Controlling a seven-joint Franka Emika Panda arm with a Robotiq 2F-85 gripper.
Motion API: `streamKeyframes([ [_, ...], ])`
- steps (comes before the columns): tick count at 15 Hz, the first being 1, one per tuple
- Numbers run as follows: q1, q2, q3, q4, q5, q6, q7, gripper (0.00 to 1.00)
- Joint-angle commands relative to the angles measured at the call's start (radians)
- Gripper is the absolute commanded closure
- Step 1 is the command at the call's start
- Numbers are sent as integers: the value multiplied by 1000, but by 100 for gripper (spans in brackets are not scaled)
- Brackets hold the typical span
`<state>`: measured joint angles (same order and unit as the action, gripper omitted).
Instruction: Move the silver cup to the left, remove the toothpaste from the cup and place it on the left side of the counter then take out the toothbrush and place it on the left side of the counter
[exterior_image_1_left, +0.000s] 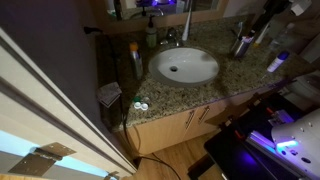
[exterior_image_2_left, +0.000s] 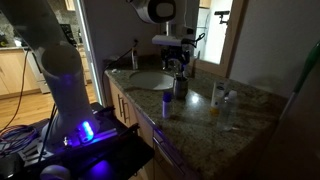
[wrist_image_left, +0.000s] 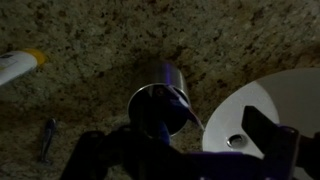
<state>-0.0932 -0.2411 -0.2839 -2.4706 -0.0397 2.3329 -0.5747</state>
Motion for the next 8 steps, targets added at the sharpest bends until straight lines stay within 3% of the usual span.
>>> streamKeyframes([
  [1,-28,39,21,-20,-72,128,25,0],
  [3,-18,59,13,-22,-56,171,5,0],
  [4,-19,32,18,-10,-51,116,17,0],
  [8,-27,70,26,-6,-76,122,43,0],
])
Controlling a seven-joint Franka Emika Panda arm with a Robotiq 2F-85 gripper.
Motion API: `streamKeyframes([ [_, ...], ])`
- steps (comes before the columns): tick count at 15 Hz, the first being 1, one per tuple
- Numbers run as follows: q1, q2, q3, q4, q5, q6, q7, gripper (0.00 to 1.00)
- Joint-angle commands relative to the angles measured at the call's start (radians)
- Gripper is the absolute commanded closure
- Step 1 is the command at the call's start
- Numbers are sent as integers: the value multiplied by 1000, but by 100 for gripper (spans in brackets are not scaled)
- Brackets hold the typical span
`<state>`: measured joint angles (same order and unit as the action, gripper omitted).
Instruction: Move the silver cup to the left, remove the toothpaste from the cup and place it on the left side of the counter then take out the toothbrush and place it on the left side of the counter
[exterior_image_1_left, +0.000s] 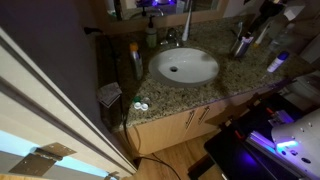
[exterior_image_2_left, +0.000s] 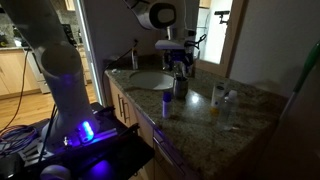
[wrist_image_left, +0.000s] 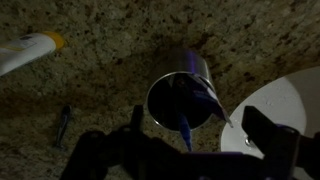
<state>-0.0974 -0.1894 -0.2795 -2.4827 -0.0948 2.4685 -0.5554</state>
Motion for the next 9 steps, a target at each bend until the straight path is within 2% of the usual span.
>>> streamKeyframes([
  [1,-20,17,19,2,-9,-7,21,0],
  [7,-17,12,20,-1,-10,-14,28,0],
  [9,-18,14,22,-13,-12,18,45,0],
])
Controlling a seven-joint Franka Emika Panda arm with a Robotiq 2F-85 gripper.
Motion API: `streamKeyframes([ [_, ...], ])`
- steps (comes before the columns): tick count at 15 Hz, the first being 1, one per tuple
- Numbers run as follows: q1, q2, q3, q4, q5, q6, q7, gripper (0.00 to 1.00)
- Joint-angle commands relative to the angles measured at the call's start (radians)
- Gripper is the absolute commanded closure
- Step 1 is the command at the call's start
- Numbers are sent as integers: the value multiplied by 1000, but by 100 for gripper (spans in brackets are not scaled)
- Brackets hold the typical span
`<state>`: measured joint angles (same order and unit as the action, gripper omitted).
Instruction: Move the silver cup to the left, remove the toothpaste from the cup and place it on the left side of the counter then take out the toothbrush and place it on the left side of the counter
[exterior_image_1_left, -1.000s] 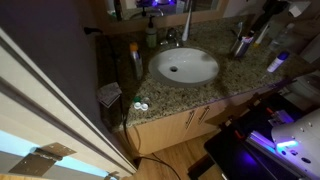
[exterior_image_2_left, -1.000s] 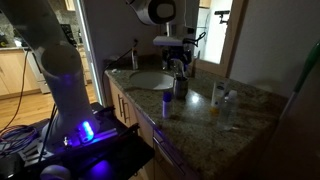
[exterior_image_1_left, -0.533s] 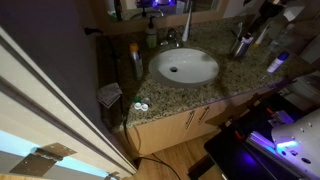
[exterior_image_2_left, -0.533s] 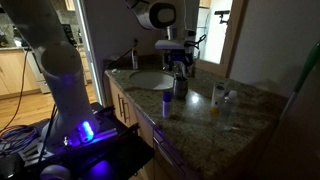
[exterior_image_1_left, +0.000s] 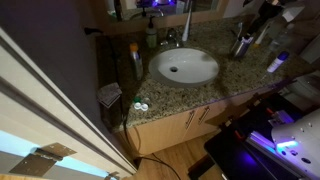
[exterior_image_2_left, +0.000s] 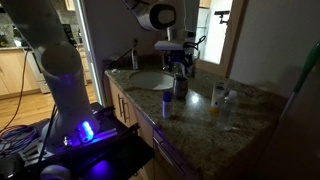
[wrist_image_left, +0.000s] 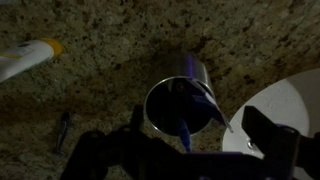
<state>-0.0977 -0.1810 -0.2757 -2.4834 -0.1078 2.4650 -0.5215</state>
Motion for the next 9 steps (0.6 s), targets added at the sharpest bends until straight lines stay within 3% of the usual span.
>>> streamKeyframes([
  [1,-16,0,18,0,4,0,1,0],
  [3,-16,0,19,0,4,1,1,0],
  [4,-17,4,18,1,5,-5,2,25],
  [5,-16,3,16,1,14,-10,-3,26],
  [9,-15,-4,14,-6,28,-11,-11,55],
])
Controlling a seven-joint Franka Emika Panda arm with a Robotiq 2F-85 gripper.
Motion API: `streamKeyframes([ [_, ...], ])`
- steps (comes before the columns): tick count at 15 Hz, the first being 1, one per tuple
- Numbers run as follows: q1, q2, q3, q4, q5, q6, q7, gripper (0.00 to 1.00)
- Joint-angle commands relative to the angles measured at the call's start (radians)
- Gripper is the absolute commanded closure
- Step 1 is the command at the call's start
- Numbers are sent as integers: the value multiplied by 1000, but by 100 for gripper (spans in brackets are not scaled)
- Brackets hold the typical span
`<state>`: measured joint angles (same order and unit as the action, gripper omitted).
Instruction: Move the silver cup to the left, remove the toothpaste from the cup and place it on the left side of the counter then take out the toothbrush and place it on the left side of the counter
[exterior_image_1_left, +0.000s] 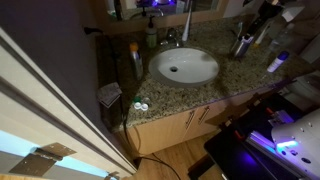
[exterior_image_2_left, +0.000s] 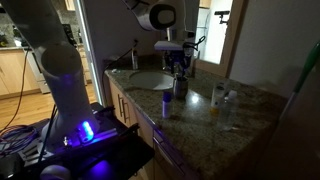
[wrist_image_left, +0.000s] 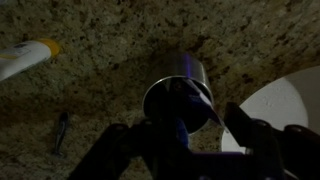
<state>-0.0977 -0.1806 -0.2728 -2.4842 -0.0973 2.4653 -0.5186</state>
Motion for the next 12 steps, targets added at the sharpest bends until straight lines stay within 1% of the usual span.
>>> streamKeyframes([
  [1,-16,-5,10,-6,19,-10,-16,62],
  [6,-17,-18,9,-24,15,5,-28,96],
  [8,-16,-27,7,-31,16,1,-37,100],
  [12,-9,-97,5,-25,51,-56,-45,100],
])
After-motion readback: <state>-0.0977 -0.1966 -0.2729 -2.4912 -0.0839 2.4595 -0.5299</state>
